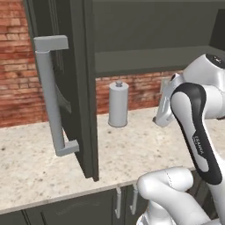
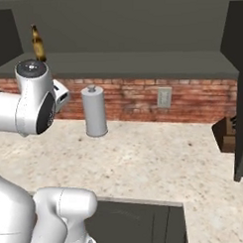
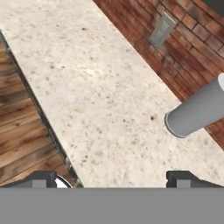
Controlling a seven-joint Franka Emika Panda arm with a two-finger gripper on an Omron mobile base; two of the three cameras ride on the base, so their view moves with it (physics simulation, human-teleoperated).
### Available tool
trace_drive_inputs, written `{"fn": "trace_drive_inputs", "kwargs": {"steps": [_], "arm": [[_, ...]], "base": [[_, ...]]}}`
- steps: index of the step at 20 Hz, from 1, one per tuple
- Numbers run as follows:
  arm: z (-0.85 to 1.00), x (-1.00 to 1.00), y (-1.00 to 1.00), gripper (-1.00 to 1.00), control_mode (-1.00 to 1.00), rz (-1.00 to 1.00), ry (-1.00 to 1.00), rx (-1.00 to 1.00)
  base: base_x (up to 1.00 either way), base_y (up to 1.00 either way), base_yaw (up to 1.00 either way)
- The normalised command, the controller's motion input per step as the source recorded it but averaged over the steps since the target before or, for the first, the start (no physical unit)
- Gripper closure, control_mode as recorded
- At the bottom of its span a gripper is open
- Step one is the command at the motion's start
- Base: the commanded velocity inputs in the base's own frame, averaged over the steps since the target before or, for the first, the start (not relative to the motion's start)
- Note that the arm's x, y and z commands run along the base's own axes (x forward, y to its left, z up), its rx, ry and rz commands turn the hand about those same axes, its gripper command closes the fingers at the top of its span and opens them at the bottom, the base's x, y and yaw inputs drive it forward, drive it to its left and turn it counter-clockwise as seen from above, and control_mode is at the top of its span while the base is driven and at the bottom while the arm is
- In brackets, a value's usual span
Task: Open the cabinet directly in front. Then move the beer and the cup to the dining counter with the jar on it.
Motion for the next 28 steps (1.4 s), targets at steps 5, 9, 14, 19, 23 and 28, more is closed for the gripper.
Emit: {"fn": "trace_drive_inputs", "kwargs": {"steps": [5, 9, 14, 19, 23, 28], "arm": [[0.00, 0.00, 0.00, -1.00, 1.00, 0.00, 0.00, 0.00], [0.00, 0.00, 0.00, -1.00, 1.00, 0.00, 0.00, 0.00], [0.44, 0.00, 0.00, -1.00, -1.00, 0.05, -0.08, 0.04], [0.93, -0.05, -0.19, -1.00, -1.00, 0.20, -0.23, 0.15], [0.67, 0.00, -0.03, -1.00, -1.00, 0.20, -0.21, 0.17], [0.29, -0.01, 0.03, -1.00, -1.00, 0.13, -0.09, 0.15]], "base": [[0.74, 0.09, 0.00], [0.00, 0.00, 0.01], [0.00, 0.00, 0.00], [0.00, 0.00, 0.00], [0.00, 0.00, 0.00], [0.00, 0.00, 0.00]]}}
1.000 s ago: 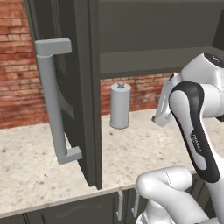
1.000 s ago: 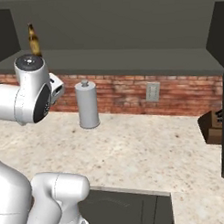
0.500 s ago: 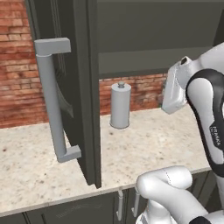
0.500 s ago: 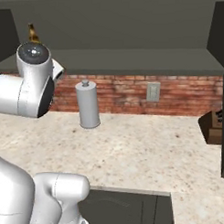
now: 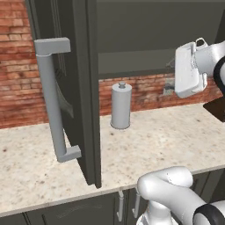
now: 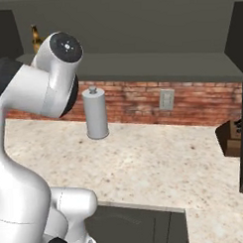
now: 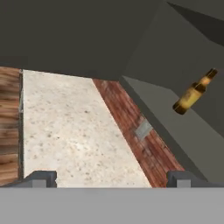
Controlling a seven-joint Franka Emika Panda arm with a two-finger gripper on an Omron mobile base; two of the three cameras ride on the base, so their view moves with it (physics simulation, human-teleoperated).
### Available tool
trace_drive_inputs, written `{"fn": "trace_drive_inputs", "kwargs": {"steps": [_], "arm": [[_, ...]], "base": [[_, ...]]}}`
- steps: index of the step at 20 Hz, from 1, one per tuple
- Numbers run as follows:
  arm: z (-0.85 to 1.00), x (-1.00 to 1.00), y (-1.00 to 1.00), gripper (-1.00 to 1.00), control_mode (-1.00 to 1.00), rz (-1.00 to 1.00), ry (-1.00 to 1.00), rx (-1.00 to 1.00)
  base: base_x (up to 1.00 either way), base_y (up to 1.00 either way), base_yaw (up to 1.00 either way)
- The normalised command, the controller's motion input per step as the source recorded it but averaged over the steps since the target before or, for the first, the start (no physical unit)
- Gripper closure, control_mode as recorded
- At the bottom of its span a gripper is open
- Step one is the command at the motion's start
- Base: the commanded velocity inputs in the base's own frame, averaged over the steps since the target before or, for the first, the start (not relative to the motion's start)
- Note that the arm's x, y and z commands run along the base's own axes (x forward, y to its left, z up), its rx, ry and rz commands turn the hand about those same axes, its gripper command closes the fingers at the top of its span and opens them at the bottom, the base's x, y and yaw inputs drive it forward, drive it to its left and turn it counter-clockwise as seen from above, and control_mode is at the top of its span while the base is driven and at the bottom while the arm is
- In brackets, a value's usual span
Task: Open the cabinet directly in front. Then move the beer and the cup to the dining counter with the jar on it.
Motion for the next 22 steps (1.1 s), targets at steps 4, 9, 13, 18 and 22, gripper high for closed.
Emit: {"fn": "trace_drive_inputs", "kwargs": {"steps": [4, 9, 13, 18, 22], "arm": [[0.10, 0.00, 0.11, -1.00, -1.00, 0.01, 0.00, 0.14], [0.00, 0.00, 0.15, -1.00, -1.00, 0.00, 0.07, 0.17], [0.00, 0.02, 0.17, -1.00, -1.00, 0.00, 0.03, 0.06], [0.00, 0.26, 0.31, -1.00, -1.00, 0.00, 0.10, 0.03], [0.17, 0.24, 0.27, -1.00, -1.00, 0.00, 0.12, 0.06]], "base": [[0.00, 0.00, 0.00], [0.00, 0.00, 0.00], [0.00, 0.00, 0.00], [0.00, 0.00, 0.00], [0.00, 0.00, 0.00]]}}
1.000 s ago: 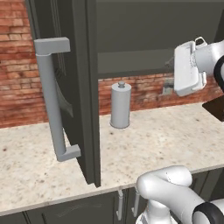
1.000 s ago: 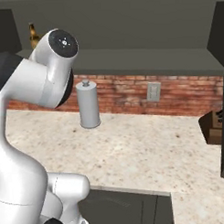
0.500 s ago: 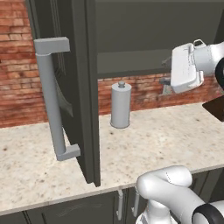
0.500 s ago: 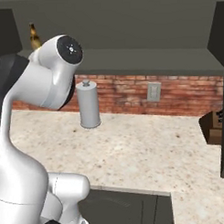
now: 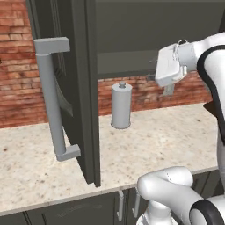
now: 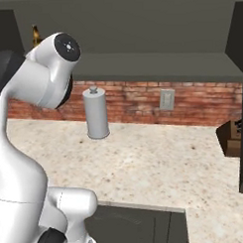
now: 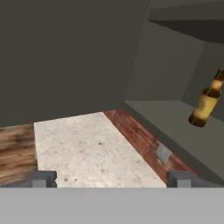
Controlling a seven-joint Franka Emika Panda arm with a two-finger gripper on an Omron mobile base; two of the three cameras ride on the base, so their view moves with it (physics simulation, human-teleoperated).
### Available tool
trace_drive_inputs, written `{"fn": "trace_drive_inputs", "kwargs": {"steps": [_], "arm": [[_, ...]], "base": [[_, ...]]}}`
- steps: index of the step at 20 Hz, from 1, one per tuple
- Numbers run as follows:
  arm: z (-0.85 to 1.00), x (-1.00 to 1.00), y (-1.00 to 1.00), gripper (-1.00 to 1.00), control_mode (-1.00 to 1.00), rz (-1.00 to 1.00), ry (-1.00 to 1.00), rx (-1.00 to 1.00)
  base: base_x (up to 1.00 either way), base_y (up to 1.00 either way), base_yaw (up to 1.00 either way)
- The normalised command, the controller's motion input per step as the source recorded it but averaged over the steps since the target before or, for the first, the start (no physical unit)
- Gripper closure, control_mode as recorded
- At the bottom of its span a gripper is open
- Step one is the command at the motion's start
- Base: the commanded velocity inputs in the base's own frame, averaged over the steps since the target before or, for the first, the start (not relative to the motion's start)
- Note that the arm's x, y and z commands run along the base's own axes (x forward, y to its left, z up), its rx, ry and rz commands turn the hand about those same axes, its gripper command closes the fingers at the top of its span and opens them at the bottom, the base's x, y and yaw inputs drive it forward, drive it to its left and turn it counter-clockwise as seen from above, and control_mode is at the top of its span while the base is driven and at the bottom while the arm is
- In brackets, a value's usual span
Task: Open the cabinet directly in front. Then move the beer and the cup to the dining counter with the jar on it.
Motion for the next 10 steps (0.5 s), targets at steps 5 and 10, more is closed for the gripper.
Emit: {"fn": "trace_drive_inputs", "kwargs": {"steps": [5, 10], "arm": [[0.15, 0.05, 0.00, -1.00, -1.00, 0.02, 0.11, 0.26], [0.01, 0.00, -0.01, -1.00, -1.00, 0.00, 0.03, 0.29]], "base": [[0.00, 0.00, 0.00], [0.00, 0.00, 0.00]]}}
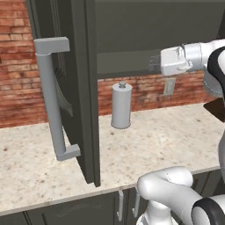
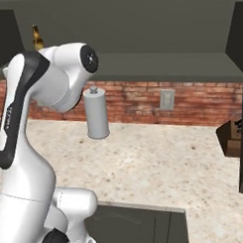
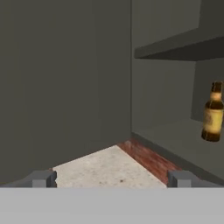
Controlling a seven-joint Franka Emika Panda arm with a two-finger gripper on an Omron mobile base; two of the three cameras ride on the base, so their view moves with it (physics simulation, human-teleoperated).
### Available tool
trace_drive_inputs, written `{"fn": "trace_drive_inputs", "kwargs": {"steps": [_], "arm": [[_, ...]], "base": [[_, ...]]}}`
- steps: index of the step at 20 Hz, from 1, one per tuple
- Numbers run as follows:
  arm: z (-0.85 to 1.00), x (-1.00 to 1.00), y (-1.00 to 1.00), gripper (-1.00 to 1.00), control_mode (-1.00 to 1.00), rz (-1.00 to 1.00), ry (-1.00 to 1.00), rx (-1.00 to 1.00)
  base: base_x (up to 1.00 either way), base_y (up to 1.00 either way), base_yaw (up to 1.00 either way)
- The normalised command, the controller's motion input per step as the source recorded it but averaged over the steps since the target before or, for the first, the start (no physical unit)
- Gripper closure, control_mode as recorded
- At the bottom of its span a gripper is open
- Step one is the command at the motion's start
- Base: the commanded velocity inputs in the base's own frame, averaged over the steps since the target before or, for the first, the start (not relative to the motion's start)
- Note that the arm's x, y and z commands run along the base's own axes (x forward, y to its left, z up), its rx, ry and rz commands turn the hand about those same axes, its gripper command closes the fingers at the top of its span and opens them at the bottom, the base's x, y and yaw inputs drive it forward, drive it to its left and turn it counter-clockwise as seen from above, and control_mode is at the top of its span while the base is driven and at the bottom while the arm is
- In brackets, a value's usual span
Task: Open the cabinet directly in front. Then move the beer and the cup to the dining counter with the jar on it.
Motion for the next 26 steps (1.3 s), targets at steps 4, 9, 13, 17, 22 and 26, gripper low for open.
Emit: {"fn": "trace_drive_inputs", "kwargs": {"steps": [4, 9, 13, 17, 22, 26], "arm": [[0.00, 0.00, 0.06, -1.00, -1.00, 0.00, 0.00, 0.00], [0.27, 0.00, 0.02, -1.00, -1.00, 0.00, 0.00, 0.00], [0.43, 0.11, 0.05, -1.00, -1.00, 0.00, 0.00, 0.00], [0.13, 0.46, 0.21, -1.00, -1.00, 0.02, 0.10, 0.00], [0.00, 0.67, 0.26, -1.00, -1.00, 0.03, 0.24, 0.00], [0.00, 0.65, 0.23, -1.00, -1.00, 0.04, 0.23, 0.03]], "base": [[0.00, 0.00, 0.00], [0.00, 0.00, 0.00], [0.00, 0.00, 0.00], [0.00, 0.00, 0.00], [0.00, 0.00, 0.00], [0.00, 0.00, 0.00]]}}
